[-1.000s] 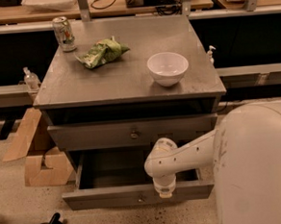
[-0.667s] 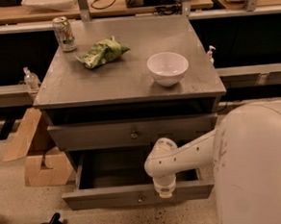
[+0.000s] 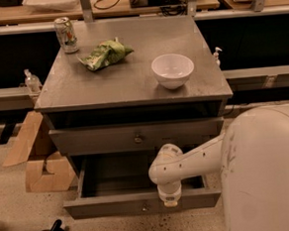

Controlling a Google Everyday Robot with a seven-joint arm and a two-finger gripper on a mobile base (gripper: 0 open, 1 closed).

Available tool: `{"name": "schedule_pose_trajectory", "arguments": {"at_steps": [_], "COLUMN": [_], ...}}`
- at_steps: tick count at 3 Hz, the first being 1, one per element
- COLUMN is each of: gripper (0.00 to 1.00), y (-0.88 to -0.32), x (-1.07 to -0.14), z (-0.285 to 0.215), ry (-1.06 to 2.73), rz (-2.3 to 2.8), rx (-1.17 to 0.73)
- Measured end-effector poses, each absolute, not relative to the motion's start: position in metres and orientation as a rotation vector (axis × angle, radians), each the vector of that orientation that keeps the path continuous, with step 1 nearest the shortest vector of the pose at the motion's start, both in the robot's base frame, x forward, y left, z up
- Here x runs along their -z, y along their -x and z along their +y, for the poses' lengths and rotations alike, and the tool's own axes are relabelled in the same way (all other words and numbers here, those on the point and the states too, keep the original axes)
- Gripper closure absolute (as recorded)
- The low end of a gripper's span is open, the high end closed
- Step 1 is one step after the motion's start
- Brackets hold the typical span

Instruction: Open middle drawer

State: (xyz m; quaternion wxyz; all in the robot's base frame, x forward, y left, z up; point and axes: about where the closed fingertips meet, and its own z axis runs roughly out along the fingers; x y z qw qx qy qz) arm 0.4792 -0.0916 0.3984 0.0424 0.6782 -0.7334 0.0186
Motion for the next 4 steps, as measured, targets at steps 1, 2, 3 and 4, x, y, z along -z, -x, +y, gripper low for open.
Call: {"name": "schedule_pose_trajectory", "arguments": {"at_steps": [1,2,3,4], "gripper": [1.0,1.0,1.0,1.0], "y": [-0.479,-0.46,-0.46,-0.43], "x": [-0.398,-0.397,-0.397,-0.393], "z": [-0.092,-0.089,-0.089,-0.085], "ry": [-2.075,-2.095,-2.095,-2.13], "rz": [-2.243,-2.188,-2.187,-2.093], "rx": [-0.056,-0.011,-0.011,0.057]}}
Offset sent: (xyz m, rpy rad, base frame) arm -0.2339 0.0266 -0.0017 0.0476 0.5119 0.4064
